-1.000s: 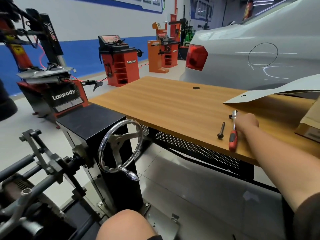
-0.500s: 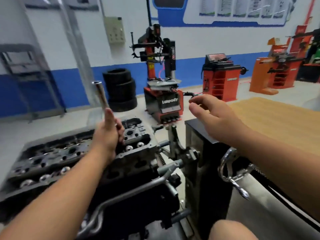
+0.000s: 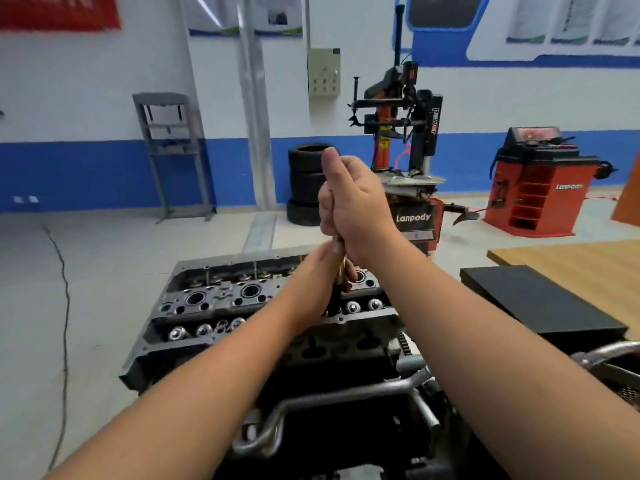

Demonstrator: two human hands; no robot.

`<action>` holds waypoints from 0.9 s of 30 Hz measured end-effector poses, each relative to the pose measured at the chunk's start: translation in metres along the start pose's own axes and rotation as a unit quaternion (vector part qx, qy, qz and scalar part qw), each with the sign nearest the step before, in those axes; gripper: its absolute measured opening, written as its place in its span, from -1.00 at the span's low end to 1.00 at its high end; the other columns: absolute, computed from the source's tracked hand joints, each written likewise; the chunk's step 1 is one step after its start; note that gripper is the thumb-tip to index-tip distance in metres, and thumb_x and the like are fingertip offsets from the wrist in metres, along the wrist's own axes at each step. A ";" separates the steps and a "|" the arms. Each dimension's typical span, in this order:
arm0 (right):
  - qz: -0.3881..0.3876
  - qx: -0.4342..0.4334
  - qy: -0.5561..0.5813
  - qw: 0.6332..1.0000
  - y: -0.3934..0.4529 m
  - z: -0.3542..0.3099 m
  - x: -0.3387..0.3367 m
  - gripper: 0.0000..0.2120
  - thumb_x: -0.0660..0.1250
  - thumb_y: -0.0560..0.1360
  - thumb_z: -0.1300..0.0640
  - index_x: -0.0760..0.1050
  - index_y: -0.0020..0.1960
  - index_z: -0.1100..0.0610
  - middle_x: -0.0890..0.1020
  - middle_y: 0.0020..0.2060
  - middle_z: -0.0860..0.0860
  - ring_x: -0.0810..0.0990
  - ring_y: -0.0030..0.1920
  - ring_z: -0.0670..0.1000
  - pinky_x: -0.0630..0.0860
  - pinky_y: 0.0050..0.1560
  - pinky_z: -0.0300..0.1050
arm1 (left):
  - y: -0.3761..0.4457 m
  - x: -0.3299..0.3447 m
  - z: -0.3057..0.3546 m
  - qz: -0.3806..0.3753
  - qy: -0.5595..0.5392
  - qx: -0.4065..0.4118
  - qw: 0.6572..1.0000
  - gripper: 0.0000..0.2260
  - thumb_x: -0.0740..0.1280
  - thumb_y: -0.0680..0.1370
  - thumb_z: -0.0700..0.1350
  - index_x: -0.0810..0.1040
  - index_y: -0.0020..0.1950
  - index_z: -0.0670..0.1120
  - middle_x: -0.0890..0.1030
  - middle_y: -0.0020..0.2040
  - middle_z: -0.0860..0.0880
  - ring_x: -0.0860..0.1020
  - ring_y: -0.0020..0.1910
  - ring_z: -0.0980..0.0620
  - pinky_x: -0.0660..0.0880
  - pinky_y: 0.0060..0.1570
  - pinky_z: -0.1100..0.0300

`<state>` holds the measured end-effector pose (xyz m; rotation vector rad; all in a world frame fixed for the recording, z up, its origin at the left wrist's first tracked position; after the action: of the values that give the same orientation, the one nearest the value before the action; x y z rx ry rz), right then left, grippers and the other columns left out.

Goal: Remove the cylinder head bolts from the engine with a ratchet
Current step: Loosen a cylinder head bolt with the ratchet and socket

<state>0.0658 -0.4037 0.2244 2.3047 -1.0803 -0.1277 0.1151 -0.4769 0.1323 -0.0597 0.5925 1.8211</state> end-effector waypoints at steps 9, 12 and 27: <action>0.053 0.090 -0.038 0.994 -0.006 0.002 0.006 -0.66 0.27 0.60 -0.14 0.48 -0.19 0.09 0.55 -0.40 -0.02 0.47 -0.45 -0.03 0.42 -0.40 -0.17 | -0.007 -0.017 -0.002 0.082 0.087 -0.009 0.993 -0.81 0.33 0.65 0.12 0.57 0.04 0.02 0.69 -0.10 0.04 0.62 -0.17 0.13 0.53 -0.07 0.05; 0.089 0.038 -0.097 0.991 -0.011 0.000 0.016 -0.70 0.19 0.62 -0.06 0.50 -0.21 0.07 0.51 -0.46 -0.08 0.46 -0.43 -0.08 0.41 -0.34 -0.13 | -0.008 -0.017 0.003 0.086 0.080 -0.010 0.993 -0.72 0.38 0.59 0.08 0.53 0.12 -0.12 0.66 -0.02 -0.19 0.60 -0.04 -0.23 0.54 0.04 -0.20; 0.140 0.051 -0.136 0.979 -0.024 0.015 0.021 -0.85 0.32 0.59 0.06 0.47 -0.14 0.06 0.50 -0.30 -0.05 0.46 -0.33 -0.14 0.39 -0.24 -0.21 | -0.007 -0.018 -0.007 0.085 0.080 0.010 0.993 -0.94 0.29 0.65 0.00 0.54 0.01 0.13 0.64 -0.18 0.30 0.58 -0.23 0.30 0.46 -0.22 0.19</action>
<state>0.0914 -0.4141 0.2023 2.2394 -1.5730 -0.2897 0.1260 -0.4942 0.1300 -0.1470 0.7487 1.9869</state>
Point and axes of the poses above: each hand's wrist, its own y-axis towards the middle knuckle, its own x-axis out of the palm, z = x × y, the point moved 3 cm from there along y, towards the middle knuckle
